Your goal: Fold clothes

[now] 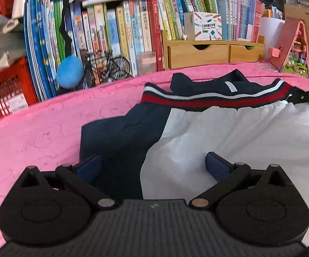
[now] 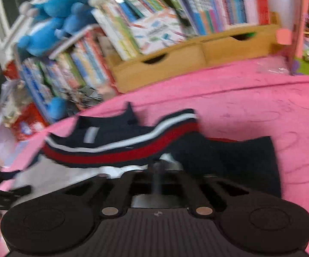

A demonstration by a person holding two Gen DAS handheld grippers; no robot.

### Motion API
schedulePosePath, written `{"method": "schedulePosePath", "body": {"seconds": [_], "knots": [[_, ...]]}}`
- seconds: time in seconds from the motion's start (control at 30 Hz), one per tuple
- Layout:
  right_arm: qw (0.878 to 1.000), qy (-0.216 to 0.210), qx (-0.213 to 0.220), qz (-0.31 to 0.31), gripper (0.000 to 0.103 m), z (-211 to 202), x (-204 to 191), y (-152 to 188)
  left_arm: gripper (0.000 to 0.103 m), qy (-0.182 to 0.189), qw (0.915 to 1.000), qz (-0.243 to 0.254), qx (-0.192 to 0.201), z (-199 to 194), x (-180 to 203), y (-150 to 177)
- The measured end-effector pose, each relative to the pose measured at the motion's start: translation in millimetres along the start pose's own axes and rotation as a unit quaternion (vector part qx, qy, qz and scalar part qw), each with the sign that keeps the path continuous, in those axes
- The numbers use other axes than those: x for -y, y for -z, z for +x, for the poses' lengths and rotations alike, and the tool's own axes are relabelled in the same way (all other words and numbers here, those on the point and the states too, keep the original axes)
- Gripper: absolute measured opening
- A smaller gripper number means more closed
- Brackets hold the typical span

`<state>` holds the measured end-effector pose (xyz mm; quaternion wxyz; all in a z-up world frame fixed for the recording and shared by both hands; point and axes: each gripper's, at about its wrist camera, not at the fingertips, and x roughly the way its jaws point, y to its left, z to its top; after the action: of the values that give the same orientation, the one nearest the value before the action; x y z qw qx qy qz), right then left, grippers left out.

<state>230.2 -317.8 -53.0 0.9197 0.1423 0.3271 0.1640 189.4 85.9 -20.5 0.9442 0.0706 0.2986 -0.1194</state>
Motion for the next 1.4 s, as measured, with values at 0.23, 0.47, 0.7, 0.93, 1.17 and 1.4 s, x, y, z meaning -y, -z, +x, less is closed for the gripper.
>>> {"method": "schedulePosePath", "body": {"seconds": [0.23, 0.47, 0.7, 0.93, 1.17, 1.4], "knots": [[0.99, 0.09, 0.001, -0.109, 0.001, 24, -39, -2, 0.103, -0.008, 0.9999, -0.013, -0.003, -3, -3, -1], [0.968, 0.131, 0.053, -0.208, 0.086, -32, -80, 28, 0.103, -0.03, 0.9958, -0.075, -0.043, -54, -47, 47], [0.947, 0.066, 0.082, -0.304, 0.085, -75, -129, 66, 0.103, -0.089, 0.9944, -0.047, -0.033, -107, -36, 53], [0.962, 0.142, 0.014, -0.235, 0.078, -80, -92, 79, 0.103, -0.15, 0.9883, -0.01, -0.026, -113, -24, 50], [0.966, 0.214, 0.052, -0.133, 0.079, -146, -44, 80, 0.103, -0.11, 0.9931, -0.038, 0.017, -109, -6, 31], [0.952, 0.121, 0.099, -0.261, 0.074, -94, -149, 55, 0.103, -0.022, 0.9967, 0.069, 0.036, -49, 77, -31]]}}
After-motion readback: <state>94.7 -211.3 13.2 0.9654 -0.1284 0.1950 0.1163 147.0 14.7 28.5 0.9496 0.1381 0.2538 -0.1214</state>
